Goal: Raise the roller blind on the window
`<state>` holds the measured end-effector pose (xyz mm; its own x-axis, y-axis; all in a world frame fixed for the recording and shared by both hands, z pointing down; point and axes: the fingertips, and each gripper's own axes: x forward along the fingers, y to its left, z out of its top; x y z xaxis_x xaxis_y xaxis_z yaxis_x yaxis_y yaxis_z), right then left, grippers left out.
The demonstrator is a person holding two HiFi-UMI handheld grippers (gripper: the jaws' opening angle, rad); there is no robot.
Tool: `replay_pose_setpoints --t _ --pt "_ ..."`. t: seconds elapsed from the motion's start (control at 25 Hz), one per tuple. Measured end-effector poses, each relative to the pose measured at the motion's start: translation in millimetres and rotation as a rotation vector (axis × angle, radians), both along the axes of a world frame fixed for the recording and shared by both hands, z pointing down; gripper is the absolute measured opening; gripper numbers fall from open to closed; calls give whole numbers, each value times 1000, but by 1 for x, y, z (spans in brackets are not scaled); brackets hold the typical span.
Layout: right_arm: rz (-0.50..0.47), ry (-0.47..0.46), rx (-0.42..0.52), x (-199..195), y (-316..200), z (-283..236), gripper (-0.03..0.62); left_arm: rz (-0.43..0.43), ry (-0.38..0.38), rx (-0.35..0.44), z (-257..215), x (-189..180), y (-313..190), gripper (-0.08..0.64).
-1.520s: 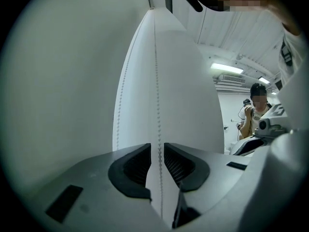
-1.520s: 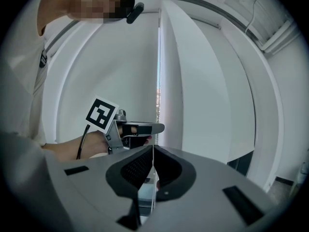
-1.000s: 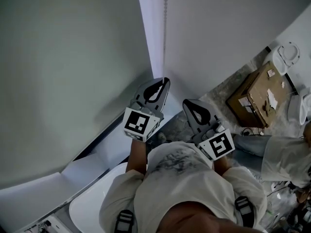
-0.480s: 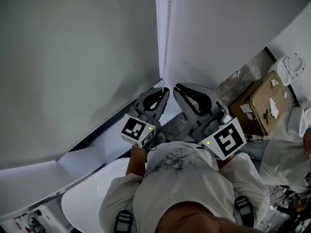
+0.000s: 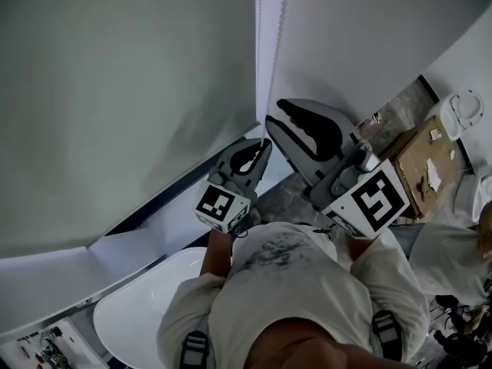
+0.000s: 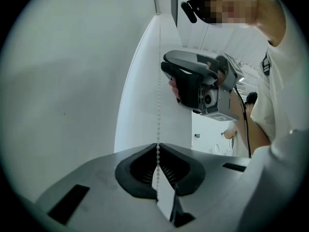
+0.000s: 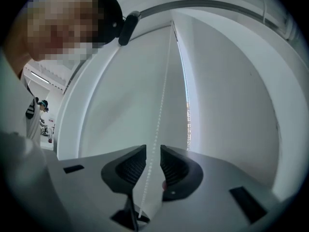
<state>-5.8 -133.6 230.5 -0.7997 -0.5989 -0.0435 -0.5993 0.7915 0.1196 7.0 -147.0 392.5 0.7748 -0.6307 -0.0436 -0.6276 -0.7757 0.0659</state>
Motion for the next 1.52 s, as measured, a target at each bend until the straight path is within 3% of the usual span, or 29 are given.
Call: replay_pose_setpoints --t 0.24,0.36,0.52,0.84,1.52 --pt "-23 -25 -3 -2 -9 -25 142 12 -1 7 -3 6 4 11" --pt "-6 -14 9 -7 -11 -29 83 16 6 8 -3 4 6 11" --pt "-34 -67 -15 -7 -5 -27 61 12 16 10 -2 4 11 11" --pt "-25 -97 43 -7 6 -3 61 5 -2 -39 23 0 18 11" --pt "-5 -88 43 4 10 61 61 25 20 -103 97 12 25 11"
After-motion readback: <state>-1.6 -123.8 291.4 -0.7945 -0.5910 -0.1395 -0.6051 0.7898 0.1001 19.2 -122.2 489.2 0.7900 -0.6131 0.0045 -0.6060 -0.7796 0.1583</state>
